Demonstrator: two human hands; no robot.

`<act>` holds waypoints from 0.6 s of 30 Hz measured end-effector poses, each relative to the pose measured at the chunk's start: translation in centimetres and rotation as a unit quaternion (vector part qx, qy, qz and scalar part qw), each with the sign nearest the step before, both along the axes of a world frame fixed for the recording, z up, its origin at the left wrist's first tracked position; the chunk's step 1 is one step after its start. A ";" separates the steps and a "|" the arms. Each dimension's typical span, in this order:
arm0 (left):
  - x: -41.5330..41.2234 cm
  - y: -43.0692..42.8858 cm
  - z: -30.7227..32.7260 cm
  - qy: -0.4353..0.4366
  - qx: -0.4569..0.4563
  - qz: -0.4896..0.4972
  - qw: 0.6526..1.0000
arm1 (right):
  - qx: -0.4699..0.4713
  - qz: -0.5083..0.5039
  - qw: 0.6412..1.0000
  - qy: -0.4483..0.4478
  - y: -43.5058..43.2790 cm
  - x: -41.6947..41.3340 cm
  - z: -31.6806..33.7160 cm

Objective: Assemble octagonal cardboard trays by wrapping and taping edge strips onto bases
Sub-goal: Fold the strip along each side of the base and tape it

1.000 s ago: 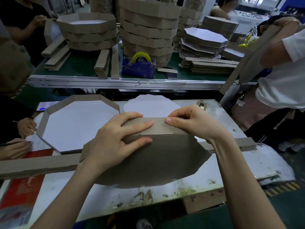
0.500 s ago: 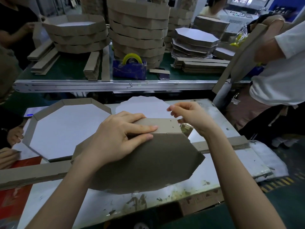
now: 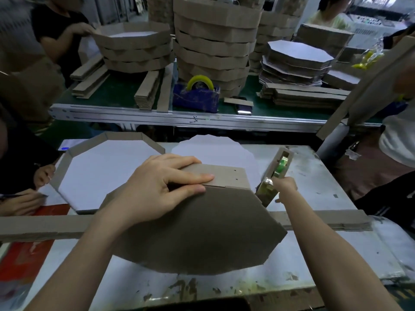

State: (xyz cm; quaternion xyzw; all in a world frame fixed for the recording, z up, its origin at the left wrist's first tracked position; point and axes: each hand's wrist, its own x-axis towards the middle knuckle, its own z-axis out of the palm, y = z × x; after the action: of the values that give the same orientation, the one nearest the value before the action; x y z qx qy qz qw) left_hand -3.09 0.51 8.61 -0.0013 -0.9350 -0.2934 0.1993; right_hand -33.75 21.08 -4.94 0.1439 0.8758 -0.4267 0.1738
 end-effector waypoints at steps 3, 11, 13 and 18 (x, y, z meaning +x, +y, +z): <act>0.0 0.1 -0.1 0.001 -0.015 -0.003 1.000 | -0.051 -0.021 0.998 -0.039 0.0 -1.0 -1.2; -0.1 0.2 -0.2 0.005 -0.018 0.017 1.000 | -0.090 -0.036 0.994 -0.057 -1.0 -1.7 -3.1; -0.1 0.2 -0.2 0.007 -0.014 0.020 1.000 | -0.083 -0.049 0.995 -0.038 -1.2 -1.8 -3.5; -0.2 0.2 -0.1 0.008 -0.017 0.025 1.000 | -0.047 -0.070 0.996 0.008 -1.6 -2.2 -3.6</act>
State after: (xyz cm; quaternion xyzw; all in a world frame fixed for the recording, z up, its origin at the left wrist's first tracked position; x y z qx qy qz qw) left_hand -3.28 0.72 8.53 0.0160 -0.9381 -0.2720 0.2138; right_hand -35.93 19.45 -8.53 0.1931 0.8441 -0.4792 0.1430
